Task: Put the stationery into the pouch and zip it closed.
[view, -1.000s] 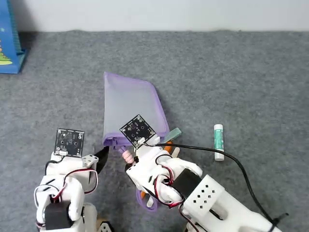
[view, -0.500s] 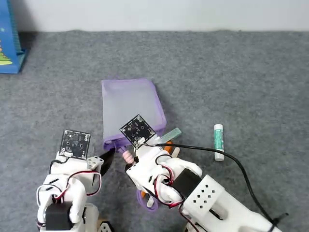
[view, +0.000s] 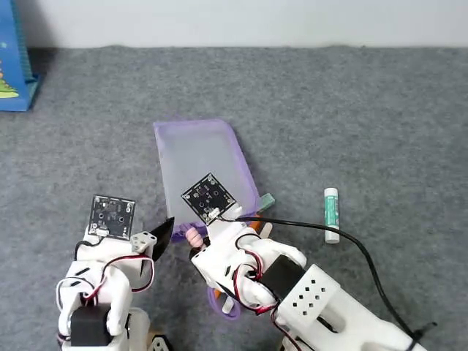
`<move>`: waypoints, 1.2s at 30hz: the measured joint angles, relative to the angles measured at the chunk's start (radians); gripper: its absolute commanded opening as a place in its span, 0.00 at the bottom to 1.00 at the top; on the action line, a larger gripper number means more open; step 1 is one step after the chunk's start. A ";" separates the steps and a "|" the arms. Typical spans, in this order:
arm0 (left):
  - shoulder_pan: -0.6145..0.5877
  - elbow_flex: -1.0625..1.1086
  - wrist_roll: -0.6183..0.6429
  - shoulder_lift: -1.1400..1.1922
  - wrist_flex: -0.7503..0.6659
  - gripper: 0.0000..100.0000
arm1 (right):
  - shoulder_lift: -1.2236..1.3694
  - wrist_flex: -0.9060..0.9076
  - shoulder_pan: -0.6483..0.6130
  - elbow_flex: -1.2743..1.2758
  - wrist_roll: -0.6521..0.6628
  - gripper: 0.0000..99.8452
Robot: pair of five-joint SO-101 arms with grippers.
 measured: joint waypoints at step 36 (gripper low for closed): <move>0.057 0.097 -0.006 0.006 -0.072 0.33 | 0.000 -0.087 0.081 0.000 0.000 0.01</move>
